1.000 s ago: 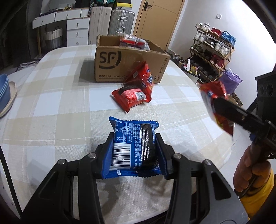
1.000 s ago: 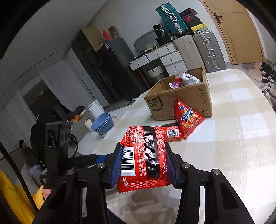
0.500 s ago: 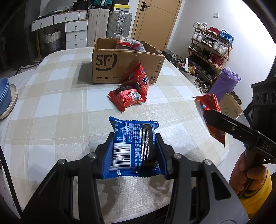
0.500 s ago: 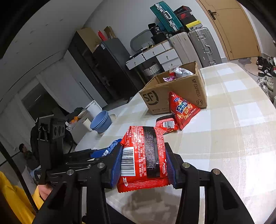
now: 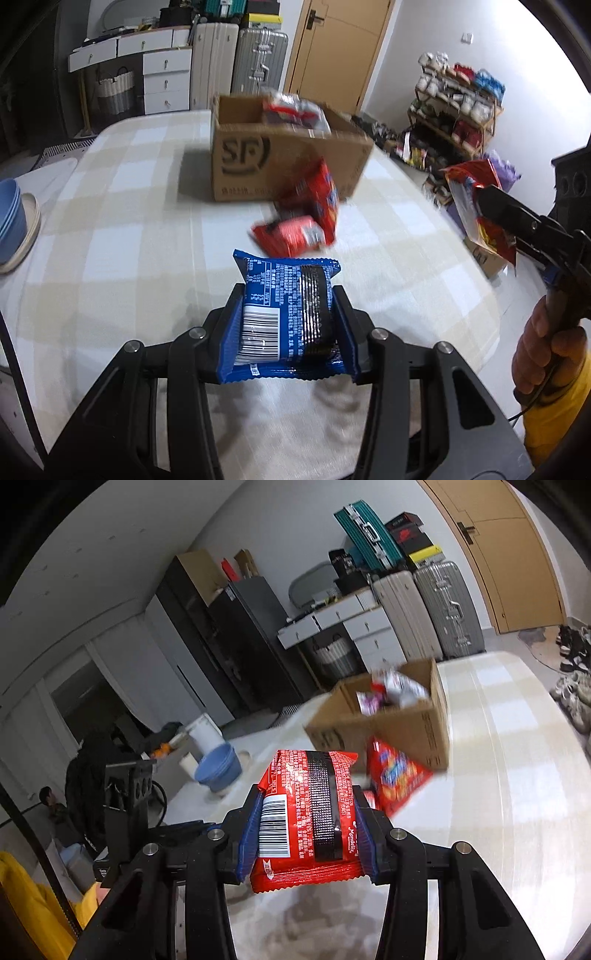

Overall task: Organize snacks
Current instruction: 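Carry the blue and red packets over the box with both tools, then open both tools to drop the packets into the box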

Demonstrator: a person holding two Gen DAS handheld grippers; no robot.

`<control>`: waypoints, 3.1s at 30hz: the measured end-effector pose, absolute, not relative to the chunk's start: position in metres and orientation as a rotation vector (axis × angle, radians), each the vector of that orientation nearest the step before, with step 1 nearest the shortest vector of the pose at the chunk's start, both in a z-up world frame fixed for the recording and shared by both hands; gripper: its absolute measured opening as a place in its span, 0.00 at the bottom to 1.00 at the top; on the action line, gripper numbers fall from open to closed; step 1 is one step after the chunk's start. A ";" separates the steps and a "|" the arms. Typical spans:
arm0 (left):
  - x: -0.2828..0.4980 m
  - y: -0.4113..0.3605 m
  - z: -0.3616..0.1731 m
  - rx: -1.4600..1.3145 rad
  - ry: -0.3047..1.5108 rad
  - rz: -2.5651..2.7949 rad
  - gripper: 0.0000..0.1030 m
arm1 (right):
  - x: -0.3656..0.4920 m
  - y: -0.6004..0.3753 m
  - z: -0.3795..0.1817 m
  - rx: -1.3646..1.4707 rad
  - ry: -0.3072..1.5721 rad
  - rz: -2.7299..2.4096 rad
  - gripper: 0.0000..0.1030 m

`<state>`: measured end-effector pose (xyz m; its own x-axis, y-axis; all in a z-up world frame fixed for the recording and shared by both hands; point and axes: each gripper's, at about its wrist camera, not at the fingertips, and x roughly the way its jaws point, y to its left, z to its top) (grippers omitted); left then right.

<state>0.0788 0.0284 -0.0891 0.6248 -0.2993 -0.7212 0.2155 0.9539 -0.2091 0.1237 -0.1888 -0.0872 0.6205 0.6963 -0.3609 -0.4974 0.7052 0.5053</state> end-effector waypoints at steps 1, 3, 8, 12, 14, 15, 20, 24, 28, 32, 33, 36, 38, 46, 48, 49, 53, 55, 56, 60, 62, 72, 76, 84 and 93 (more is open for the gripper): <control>0.084 0.032 -0.083 -0.109 0.833 -0.291 0.41 | 0.131 -0.189 -0.081 0.380 0.566 0.709 0.44; 0.098 0.042 -0.064 -0.115 0.795 -0.286 0.41 | 0.143 -0.190 -0.069 0.375 0.554 0.702 0.44; 0.143 0.066 -0.022 -0.161 0.740 -0.293 0.41 | 0.185 -0.187 -0.033 0.356 0.502 0.690 0.44; 0.182 0.074 0.010 -0.164 0.688 -0.284 0.41 | 0.225 -0.182 -0.015 0.329 0.488 0.667 0.44; 0.202 0.074 0.022 -0.140 0.671 -0.272 0.41 | 0.246 -0.176 -0.009 0.300 0.499 0.649 0.44; 0.216 0.073 0.027 -0.134 0.671 -0.265 0.41 | 0.258 -0.174 -0.008 0.305 0.507 0.654 0.44; 0.276 0.067 0.032 -0.140 0.709 -0.292 0.41 | 0.303 -0.170 -0.011 0.334 0.557 0.637 0.44; 0.326 0.059 0.021 -0.167 0.760 -0.315 0.41 | 0.330 -0.167 -0.020 0.343 0.589 0.622 0.44; 0.356 0.053 0.008 -0.169 0.791 -0.323 0.41 | 0.345 -0.161 -0.034 0.318 0.620 0.612 0.44; 0.376 0.041 -0.007 -0.145 0.813 -0.321 0.41 | 0.353 -0.160 -0.049 0.314 0.655 0.611 0.44; 0.376 0.036 -0.014 -0.138 0.820 -0.317 0.41 | 0.356 -0.159 -0.051 0.313 0.659 0.612 0.44; 0.380 0.025 -0.024 -0.115 0.833 -0.318 0.41 | 0.360 -0.159 -0.057 0.303 0.667 0.610 0.44; 0.381 0.019 -0.029 -0.109 0.838 -0.317 0.41 | 0.362 -0.159 -0.059 0.301 0.670 0.612 0.44; 0.387 0.011 -0.047 -0.074 0.857 -0.317 0.41 | 0.368 -0.160 -0.077 0.260 0.698 0.586 0.44; 0.388 0.009 -0.049 -0.075 0.854 -0.326 0.41 | 0.369 -0.160 -0.082 0.249 0.703 0.578 0.44; 0.388 0.008 -0.049 -0.071 0.851 -0.329 0.41 | 0.369 -0.160 -0.085 0.246 0.706 0.572 0.44; 0.388 0.004 -0.050 -0.034 0.842 -0.339 0.41 | 0.372 -0.159 -0.093 0.241 0.722 0.566 0.44; 0.385 0.004 -0.048 -0.032 0.840 -0.341 0.41 | 0.372 -0.158 -0.095 0.234 0.722 0.570 0.44; 0.383 0.004 -0.047 -0.036 0.837 -0.342 0.41 | 0.372 -0.157 -0.096 0.228 0.723 0.566 0.44; 0.376 0.010 -0.042 -0.048 0.835 -0.332 0.41 | 0.368 -0.157 -0.099 0.218 0.718 0.562 0.49; 0.371 0.011 -0.041 -0.051 0.834 -0.329 0.41 | 0.366 -0.157 -0.099 0.213 0.721 0.561 0.50; 0.348 0.012 -0.031 -0.035 0.828 -0.351 0.42 | 0.357 -0.160 -0.086 0.179 0.680 0.525 0.61; 0.333 0.010 -0.022 -0.029 0.811 -0.359 0.45 | 0.350 -0.163 -0.073 0.187 0.649 0.530 0.62; 0.274 0.001 0.010 0.035 0.699 -0.358 0.54 | 0.311 -0.171 -0.041 0.217 0.551 0.543 0.63; 0.201 -0.003 0.046 -0.010 0.611 -0.374 0.65 | 0.234 -0.182 -0.008 0.228 0.437 0.554 0.74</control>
